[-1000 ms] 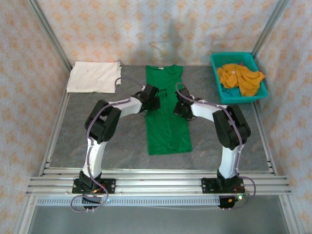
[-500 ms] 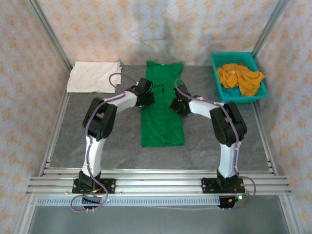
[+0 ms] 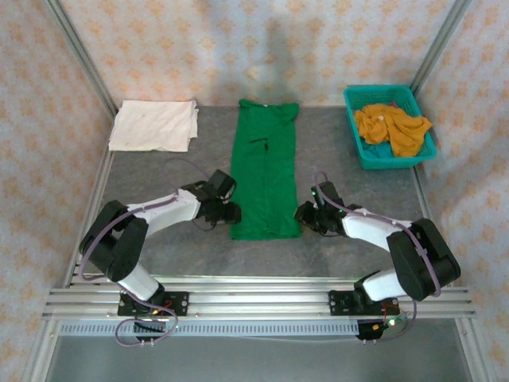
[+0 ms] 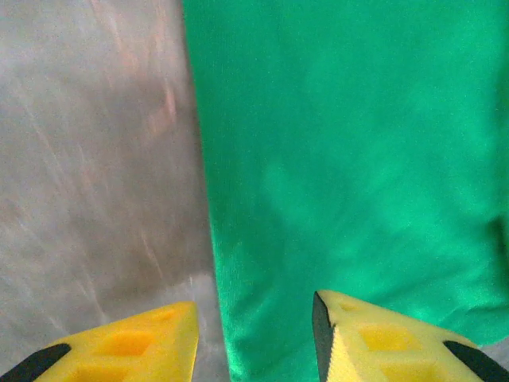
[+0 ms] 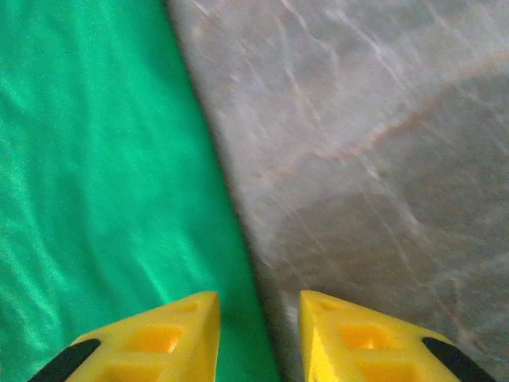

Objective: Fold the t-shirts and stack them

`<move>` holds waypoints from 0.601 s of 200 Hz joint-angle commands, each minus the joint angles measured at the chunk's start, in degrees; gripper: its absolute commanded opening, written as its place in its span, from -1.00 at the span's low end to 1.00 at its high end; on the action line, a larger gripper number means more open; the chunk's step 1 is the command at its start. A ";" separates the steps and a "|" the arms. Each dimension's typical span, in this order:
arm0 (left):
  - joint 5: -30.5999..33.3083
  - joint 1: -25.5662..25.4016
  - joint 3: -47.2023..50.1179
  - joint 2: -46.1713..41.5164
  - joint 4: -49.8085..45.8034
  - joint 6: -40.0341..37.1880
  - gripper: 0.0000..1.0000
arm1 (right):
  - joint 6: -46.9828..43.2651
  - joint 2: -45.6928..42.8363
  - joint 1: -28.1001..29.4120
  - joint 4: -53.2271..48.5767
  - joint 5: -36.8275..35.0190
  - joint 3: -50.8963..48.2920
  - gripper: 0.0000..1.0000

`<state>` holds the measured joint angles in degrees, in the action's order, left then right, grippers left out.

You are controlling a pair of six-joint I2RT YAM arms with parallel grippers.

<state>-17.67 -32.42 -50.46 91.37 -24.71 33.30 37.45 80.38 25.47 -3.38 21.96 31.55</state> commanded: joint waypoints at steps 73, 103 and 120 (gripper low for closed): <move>-0.10 -3.43 2.26 1.50 1.24 4.19 -0.45 | -0.67 -0.90 0.28 0.58 -2.81 1.41 -0.34; 0.70 -3.43 2.53 0.27 1.31 3.97 -0.89 | 0.16 -2.63 0.30 -0.04 -1.18 -0.26 -0.26; 1.72 -3.43 2.91 -0.91 0.70 3.97 -1.00 | 0.17 -3.94 0.34 -0.25 0.87 -1.03 -0.17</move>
<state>-18.72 -35.53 -48.64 92.23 -24.10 37.39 37.54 79.02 25.47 -2.35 21.26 31.59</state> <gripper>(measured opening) 0.039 0.400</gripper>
